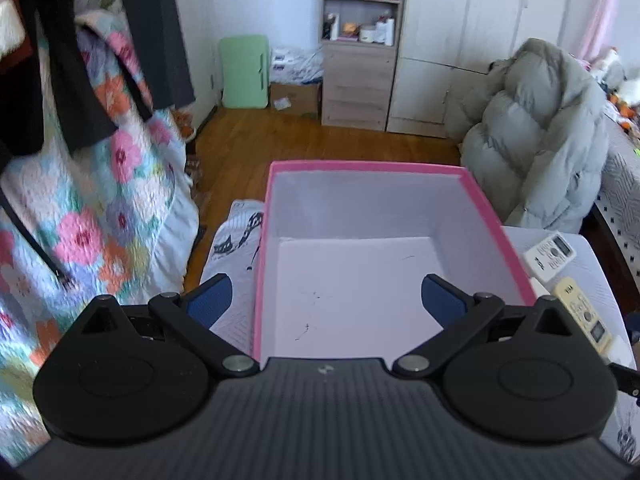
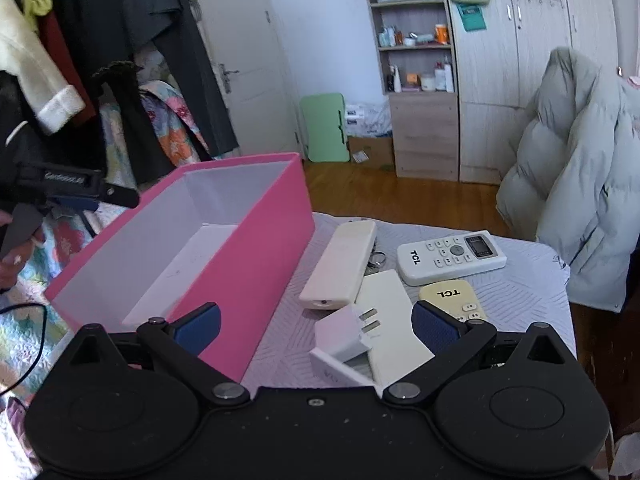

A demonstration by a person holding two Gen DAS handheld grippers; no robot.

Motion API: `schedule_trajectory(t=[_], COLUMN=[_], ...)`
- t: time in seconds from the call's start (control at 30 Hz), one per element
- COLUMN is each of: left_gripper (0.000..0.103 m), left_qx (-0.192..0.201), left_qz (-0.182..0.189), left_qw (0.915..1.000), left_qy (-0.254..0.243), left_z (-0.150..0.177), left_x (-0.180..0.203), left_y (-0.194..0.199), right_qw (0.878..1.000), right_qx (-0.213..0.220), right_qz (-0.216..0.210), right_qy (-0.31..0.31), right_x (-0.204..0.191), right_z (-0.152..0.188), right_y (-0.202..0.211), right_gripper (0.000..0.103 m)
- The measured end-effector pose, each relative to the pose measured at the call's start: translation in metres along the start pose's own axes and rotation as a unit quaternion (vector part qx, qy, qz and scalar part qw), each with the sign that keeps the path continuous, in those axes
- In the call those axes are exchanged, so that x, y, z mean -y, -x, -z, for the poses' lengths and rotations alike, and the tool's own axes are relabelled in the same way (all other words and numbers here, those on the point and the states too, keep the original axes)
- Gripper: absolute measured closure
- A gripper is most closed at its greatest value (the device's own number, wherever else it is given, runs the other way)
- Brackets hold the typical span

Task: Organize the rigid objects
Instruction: 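Close the left gripper on the pink box wall while the right gripper approaches the cream remote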

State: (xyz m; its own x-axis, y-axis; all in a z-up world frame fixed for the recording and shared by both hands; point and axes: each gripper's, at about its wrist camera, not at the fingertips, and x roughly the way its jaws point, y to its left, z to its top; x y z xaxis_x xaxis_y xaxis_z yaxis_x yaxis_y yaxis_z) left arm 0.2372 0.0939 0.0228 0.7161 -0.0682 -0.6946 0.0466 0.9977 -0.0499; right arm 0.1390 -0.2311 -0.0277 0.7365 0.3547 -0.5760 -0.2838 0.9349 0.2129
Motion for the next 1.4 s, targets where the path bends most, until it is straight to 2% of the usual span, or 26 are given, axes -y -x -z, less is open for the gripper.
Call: schedule_trajectory(t=[0.07,0.23,0.3,0.47,0.6,0.67,0.77,0.8,0.87,0.97,1.07,1.1,1.13,1.27,1.33,1.4], left_gripper=[0.001,0.002,0.002,0.004,0.024,0.028,0.03,0.03,0.03,0.031,0.045,0.063,0.074,0.085,0.095,0.098], left_qx=[-0.005,-0.004,0.003,-0.008,-0.025,-0.026,-0.029,-0.035,-0.04,-0.029,-0.023,-0.032,-0.034,-0.031,-0.029,-0.027], left_qz=[-0.001,-0.037,-0.044,-0.072,-0.078,-0.079,-0.09,-0.08,-0.064,-0.085,-0.094,-0.115,-0.128,-0.091,-0.085,-0.08], left_qw=[1.0,0.9992,0.999,0.9973,0.9966,0.9965,0.9954,0.9961,0.9969,0.9954,0.9952,0.9928,0.9911,0.9951,0.9959,0.9964], left_qy=[0.002,0.015,0.001,-0.014,-0.003,0.0,-0.014,-0.012,0.021,0.033,0.013,0.001,0.002,0.026,0.012,-0.008], left_z=[-0.002,-0.01,-0.014,-0.009,-0.005,-0.005,-0.003,-0.001,0.001,0.003,0.007,0.008,0.007,0.004,0.004,0.004], left_x=[-0.003,-0.012,-0.008,-0.008,-0.012,-0.015,-0.013,-0.015,-0.022,-0.024,-0.018,-0.017,-0.018,-0.029,-0.027,-0.023], left_y=[-0.01,-0.035,-0.04,-0.054,-0.059,-0.055,-0.047,-0.045,-0.042,-0.043,-0.05,-0.055,-0.057,-0.056,-0.057,-0.058], right_qw=[1.0,1.0,1.0,1.0,1.0,1.0,1.0,0.999,0.998,0.994,0.993,0.993,0.994,0.991,0.989,0.987], right_qx=[-0.005,-0.004,-0.006,-0.007,-0.005,-0.006,-0.018,-0.025,-0.04,-0.072,-0.089,-0.09,-0.092,-0.109,-0.114,-0.114], right_qz=[0.005,0.009,0.015,0.021,0.023,0.021,0.001,-0.008,-0.035,-0.053,-0.047,-0.043,-0.037,-0.039,-0.048,-0.06], right_qy=[-0.009,-0.02,-0.017,-0.001,0.005,0.001,-0.014,-0.019,-0.029,-0.057,-0.069,-0.059,-0.053,-0.073,-0.084,-0.093], right_x=[0.002,0.0,-0.002,-0.006,-0.006,-0.003,0.004,0.006,0.013,0.026,0.034,0.033,0.032,0.038,0.04,0.041], right_z=[-0.003,-0.005,-0.005,-0.01,-0.013,-0.014,-0.018,-0.02,-0.026,-0.039,-0.049,-0.05,-0.051,-0.054,-0.055,-0.057], right_y=[-0.009,-0.019,-0.022,-0.024,-0.026,-0.029,-0.041,-0.048,-0.066,-0.1,-0.122,-0.126,-0.129,-0.145,-0.152,-0.156], right_gripper=[0.0,0.0,0.0,0.0,0.0,0.0,0.0,0.0,0.001,0.009,0.013,0.013,0.013,0.019,0.022,0.026])
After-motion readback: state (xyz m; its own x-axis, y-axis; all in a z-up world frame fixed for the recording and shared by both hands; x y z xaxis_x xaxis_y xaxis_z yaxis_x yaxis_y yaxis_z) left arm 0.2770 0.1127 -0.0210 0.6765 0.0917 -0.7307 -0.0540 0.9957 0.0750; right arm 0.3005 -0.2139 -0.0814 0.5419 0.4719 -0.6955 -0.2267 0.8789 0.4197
